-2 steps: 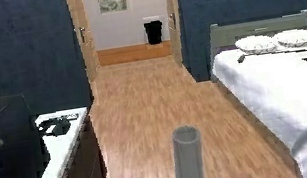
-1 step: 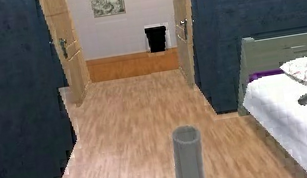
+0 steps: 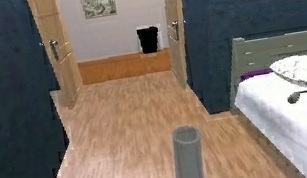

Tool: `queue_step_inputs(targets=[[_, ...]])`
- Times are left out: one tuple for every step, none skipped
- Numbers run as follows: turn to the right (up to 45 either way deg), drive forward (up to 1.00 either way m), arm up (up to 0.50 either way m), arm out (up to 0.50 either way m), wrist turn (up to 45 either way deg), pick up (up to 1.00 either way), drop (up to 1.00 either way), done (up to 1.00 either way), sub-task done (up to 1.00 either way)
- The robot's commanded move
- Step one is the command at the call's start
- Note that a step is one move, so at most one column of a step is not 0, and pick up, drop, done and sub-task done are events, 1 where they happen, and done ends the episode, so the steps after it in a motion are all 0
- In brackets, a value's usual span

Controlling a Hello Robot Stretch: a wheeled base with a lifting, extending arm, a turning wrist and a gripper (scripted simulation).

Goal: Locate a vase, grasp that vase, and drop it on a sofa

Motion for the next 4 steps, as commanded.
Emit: queue_step_inputs(targets=[[-6.0, 0.0, 0.0, 0.0, 0.0, 0.0, 0.0, 0.0, 0.0], [0.0, 1.0, 0.0, 0.0, 0.0, 0.0, 0.0, 0.0, 0.0], [0.0, 1.0, 0.0, 0.0, 0.0, 0.0, 0.0, 0.0, 0.0], [-3.0, 0.0, 0.0, 0.0, 0.0, 0.0, 0.0, 0.0, 0.0]])
